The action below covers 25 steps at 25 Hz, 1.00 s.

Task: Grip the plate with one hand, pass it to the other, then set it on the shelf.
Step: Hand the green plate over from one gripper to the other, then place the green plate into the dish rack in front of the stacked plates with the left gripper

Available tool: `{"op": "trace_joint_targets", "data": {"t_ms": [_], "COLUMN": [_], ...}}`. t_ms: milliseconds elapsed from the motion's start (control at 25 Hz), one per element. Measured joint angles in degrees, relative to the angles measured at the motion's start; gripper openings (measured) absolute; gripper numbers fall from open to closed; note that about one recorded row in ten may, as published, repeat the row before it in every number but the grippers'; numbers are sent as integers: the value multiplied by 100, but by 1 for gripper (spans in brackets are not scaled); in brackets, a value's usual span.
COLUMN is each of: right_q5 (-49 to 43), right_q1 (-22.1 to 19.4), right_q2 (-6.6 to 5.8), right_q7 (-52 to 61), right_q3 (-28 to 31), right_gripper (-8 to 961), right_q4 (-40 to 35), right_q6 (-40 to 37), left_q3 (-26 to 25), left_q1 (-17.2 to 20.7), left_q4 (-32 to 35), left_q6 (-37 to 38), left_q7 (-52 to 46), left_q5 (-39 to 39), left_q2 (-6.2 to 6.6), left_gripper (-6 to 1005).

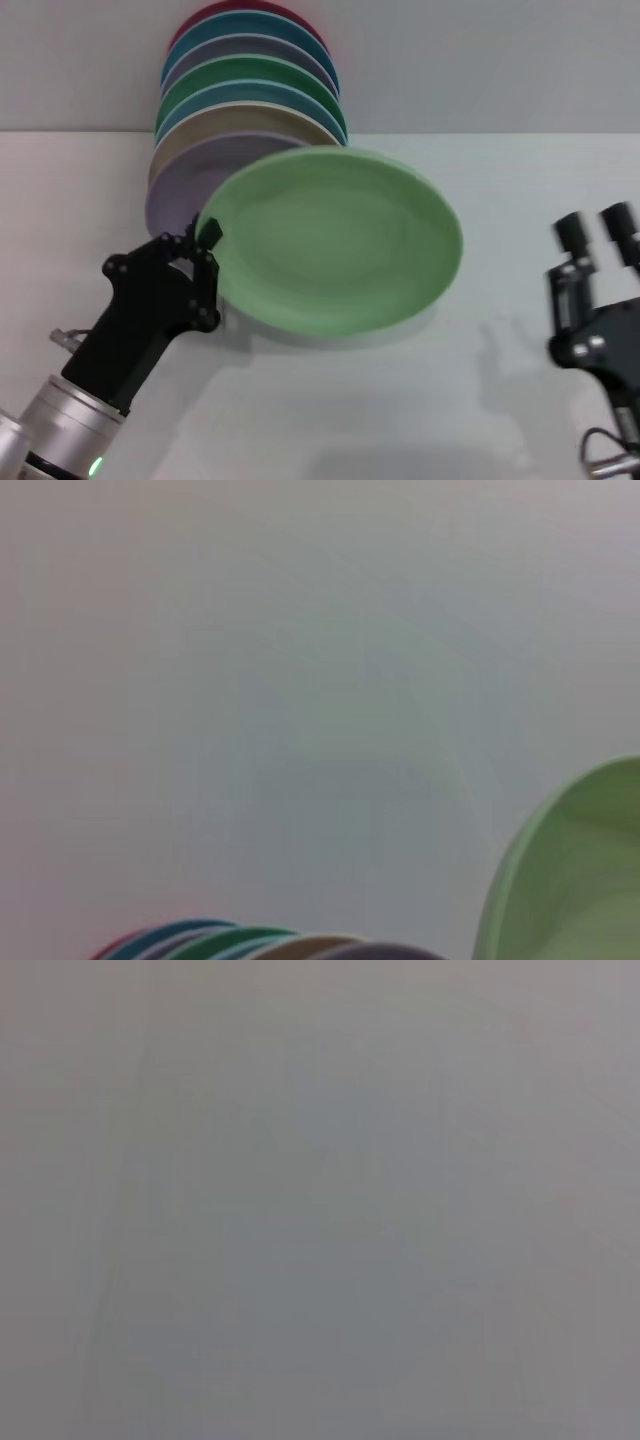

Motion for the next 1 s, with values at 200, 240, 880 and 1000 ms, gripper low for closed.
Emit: {"op": "trace_joint_targets", "data": {"t_ms": [200, 240, 880, 1000], "right_q5": [209, 356, 471, 472], "right_q1": [-15, 30, 696, 727], "right_q2": [-4, -7, -27, -16], "right_q7": [291, 516, 2746, 2765], "right_q3": [98, 126, 676, 723], "right_gripper": [297, 297, 300, 301], "right_q4": [123, 267, 2399, 2527], "right_q6": [-365, -467, -1195, -1205], "left_q3": [-95, -107, -782, -841], "left_q1": [43, 53, -74, -189], "left_q4": [-61, -69, 7, 119], "left_q6": [268, 319, 965, 971], "left_q7": [-17, -18, 409, 683], "left_q5": [-1, 0, -9, -4], "left_q2": [15, 14, -37, -39], "left_gripper": [44, 44, 48, 49]}}
